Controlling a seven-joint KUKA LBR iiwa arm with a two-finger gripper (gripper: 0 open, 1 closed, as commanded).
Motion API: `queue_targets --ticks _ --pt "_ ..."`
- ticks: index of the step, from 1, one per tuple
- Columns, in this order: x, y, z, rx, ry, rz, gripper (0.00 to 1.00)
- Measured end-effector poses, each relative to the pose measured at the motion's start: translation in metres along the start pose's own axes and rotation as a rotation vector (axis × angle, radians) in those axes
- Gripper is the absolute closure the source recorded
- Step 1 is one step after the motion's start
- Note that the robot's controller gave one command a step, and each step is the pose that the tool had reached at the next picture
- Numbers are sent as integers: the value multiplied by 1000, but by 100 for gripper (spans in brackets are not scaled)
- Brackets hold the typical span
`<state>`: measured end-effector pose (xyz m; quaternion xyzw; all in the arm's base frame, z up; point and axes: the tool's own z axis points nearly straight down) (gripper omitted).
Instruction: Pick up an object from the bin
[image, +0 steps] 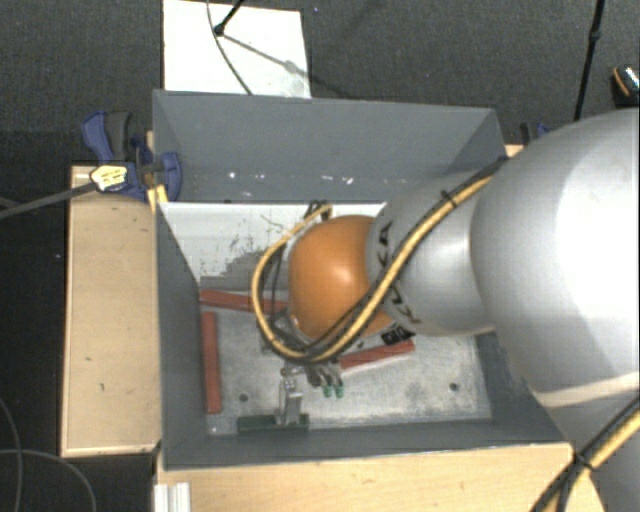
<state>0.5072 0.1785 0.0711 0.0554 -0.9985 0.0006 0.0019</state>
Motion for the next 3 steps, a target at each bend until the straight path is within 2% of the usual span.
queue_targets --ticks 1,2,3 --pt "15 -122 0 2 -9 -145 0" --pt "16 -116 1 -1 -5 -145 100" --pt "-41 -111 -138 1 -15 -345 100"
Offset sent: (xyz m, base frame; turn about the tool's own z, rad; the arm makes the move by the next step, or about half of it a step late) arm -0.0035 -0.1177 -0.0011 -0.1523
